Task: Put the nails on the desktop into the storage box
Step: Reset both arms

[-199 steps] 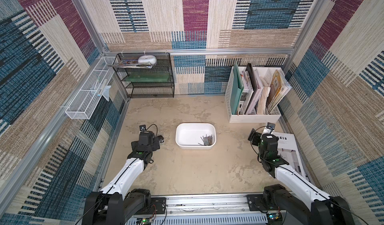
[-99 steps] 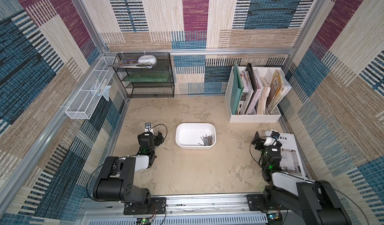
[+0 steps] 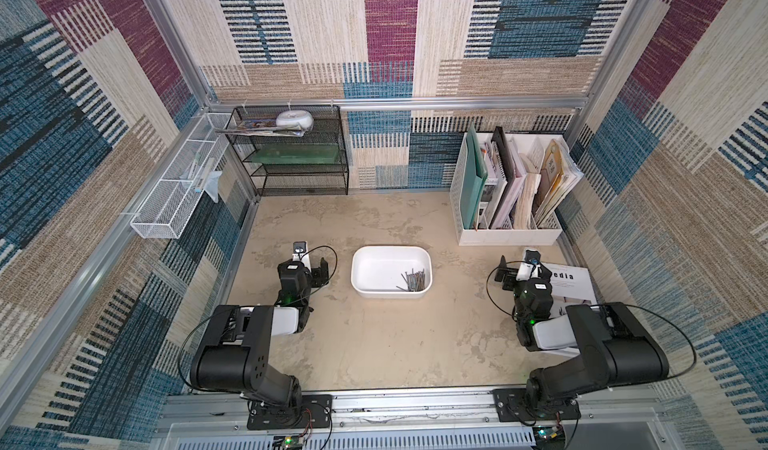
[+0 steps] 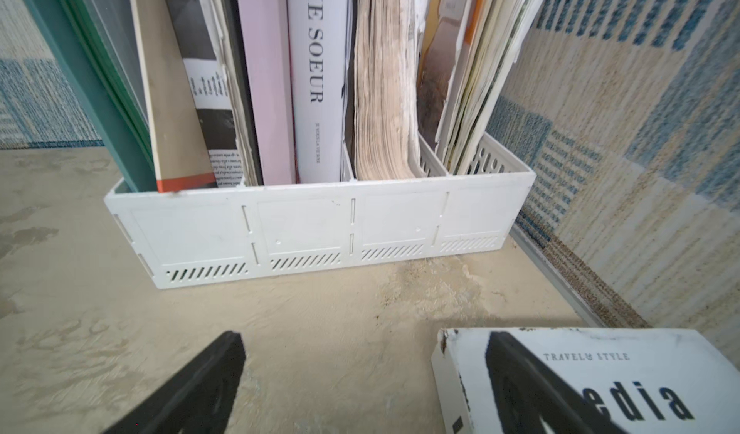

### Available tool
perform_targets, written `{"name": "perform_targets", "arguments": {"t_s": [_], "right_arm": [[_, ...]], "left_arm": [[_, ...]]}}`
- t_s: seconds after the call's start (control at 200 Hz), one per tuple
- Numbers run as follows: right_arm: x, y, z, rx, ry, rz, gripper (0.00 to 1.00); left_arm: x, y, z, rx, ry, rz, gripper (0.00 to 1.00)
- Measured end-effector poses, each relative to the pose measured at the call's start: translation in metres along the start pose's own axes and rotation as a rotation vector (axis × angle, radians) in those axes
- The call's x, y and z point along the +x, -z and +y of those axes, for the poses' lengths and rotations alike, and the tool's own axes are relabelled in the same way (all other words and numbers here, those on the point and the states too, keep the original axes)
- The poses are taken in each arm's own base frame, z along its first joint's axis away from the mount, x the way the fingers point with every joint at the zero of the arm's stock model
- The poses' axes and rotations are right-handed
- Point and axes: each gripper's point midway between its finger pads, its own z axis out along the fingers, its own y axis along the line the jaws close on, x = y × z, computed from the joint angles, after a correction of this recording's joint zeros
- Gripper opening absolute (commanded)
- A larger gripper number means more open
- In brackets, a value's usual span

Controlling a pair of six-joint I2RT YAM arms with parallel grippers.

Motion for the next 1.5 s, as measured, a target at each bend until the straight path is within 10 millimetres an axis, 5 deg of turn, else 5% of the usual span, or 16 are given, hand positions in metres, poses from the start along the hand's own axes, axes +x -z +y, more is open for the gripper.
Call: {"name": "perform_targets", "arguments": {"t_s": [0.2,1.502], "right_arm": [[-0.018,-0.013,-0.003,0.003,-0.020,-0.038,0.99],[-0.011,-0.015,-0.002,-0.023,-0.030,-0.004,0.99]], "left_arm": [[-0.003,-0.004,0.003,0.006,0.011,0.009,0.99],[0.003,-0.005,0.003,0.015,0.027,0.040,0.99]]}}
